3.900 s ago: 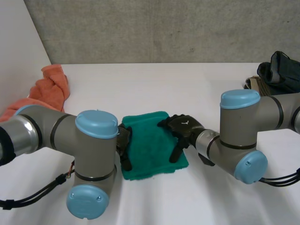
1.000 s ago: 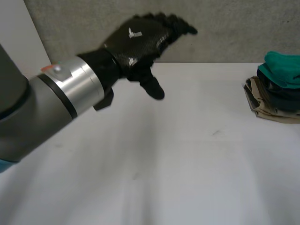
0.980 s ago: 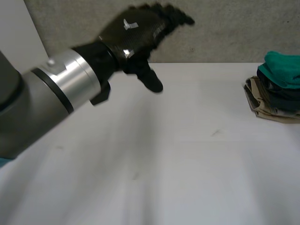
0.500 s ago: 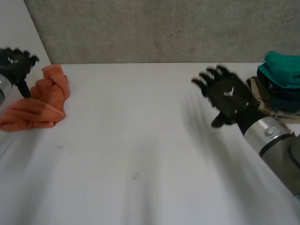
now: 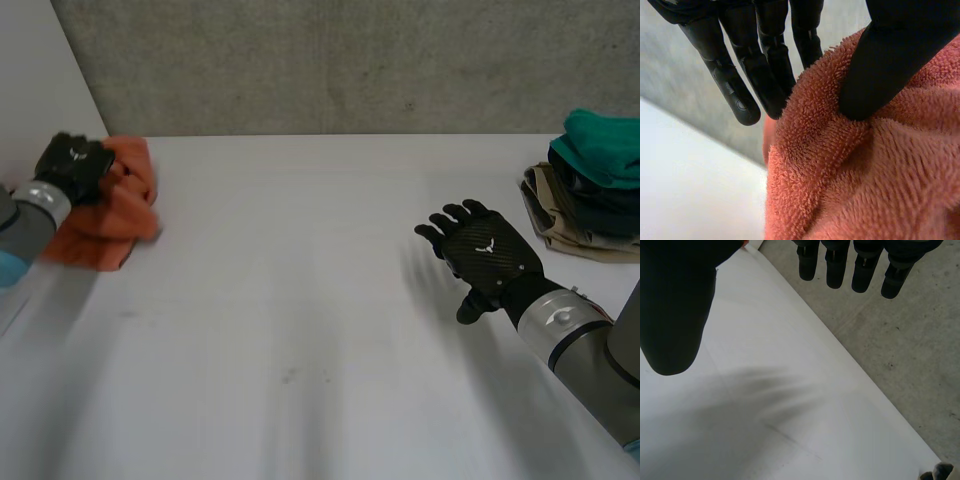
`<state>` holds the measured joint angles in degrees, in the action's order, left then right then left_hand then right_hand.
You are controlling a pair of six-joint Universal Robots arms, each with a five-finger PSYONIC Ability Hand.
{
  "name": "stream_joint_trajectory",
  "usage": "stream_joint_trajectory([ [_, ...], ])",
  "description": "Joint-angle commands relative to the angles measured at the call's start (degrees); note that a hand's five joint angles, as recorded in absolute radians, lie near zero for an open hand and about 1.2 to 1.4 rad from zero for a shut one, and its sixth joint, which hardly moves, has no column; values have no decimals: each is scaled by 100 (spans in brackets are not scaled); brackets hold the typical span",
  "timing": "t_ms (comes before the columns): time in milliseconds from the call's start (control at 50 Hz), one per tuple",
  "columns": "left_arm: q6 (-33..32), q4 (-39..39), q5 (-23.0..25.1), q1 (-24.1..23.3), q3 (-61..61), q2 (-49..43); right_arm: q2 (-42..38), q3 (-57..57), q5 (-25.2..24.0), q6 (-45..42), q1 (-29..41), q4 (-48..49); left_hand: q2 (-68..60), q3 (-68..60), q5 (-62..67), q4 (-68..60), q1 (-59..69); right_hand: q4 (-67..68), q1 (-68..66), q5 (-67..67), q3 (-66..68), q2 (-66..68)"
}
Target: Fold the laundry.
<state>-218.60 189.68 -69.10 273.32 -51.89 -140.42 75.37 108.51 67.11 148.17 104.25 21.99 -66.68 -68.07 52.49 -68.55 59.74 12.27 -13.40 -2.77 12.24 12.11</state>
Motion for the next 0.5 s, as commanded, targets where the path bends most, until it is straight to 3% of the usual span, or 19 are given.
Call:
stream_joint_trajectory([
  [20,1247,464,334,-1226,-1883,2304,57,-67,144,89,-54,-20,-1332,-1193,1751,-1145,2026,-227,340,277,-224,-211],
  [120,1689,508,485,-2019,-2597,3081,83,-93,399,98,-168,-37,-1332,-1193,1751,-1145,2026,-227,340,277,-224,-211],
  [260,1689,377,169,-2784,-2791,3047,171,-128,601,641,-212,-195,-1332,-1193,1751,-1145,2026,-227,340,277,-224,-211],
  [400,1689,113,-543,-3372,-2747,2678,93,-760,523,2460,-160,-1073,-1332,-1193,1751,-1145,2026,-227,340,277,-224,-211],
  [500,1724,95,-640,-3689,-2835,2493,-381,-1139,356,3498,-19,-1663,-1332,-1193,1751,-1145,2026,-227,340,277,-224,-211],
])
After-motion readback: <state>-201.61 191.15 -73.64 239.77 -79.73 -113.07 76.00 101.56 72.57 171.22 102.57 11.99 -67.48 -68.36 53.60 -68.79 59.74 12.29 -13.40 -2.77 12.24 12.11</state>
